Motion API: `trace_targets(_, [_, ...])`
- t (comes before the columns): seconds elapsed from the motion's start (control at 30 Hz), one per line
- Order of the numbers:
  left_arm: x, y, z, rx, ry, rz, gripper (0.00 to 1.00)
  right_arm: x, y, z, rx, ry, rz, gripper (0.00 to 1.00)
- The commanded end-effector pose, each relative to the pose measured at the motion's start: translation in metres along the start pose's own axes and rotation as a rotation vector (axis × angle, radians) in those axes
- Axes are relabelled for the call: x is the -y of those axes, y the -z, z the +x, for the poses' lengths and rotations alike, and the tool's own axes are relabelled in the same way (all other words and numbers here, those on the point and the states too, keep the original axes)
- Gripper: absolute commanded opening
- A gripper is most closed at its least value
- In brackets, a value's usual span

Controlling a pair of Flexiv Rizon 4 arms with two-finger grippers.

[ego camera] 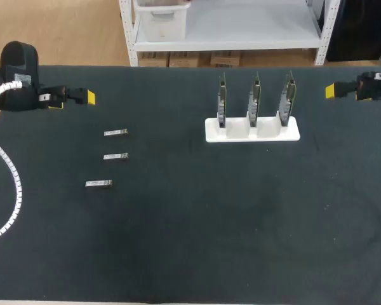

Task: Pick up the optical module with the left hand, and insert it into the network port with the right hand.

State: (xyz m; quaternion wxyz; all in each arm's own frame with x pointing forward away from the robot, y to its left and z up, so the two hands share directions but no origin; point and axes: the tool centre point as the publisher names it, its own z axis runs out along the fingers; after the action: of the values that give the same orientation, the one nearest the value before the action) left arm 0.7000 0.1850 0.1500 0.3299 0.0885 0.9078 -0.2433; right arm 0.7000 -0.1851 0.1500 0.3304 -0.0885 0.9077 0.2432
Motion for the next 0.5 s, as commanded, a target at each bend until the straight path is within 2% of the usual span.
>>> trace_targets(0.03, [0.0, 0.0002, 0.0, 0.002, -0.001, -0.003, 1.0, 0.0, 0.0, 0.0, 0.0, 0.0, 0.0, 1.0])
trace_targets(0.5, [-0.0003, 0.0016, 0.0014, -0.006, -0.002, -0.018, 1.0, 0.0, 0.0, 0.0, 0.0, 0.0, 0.0, 1.0])
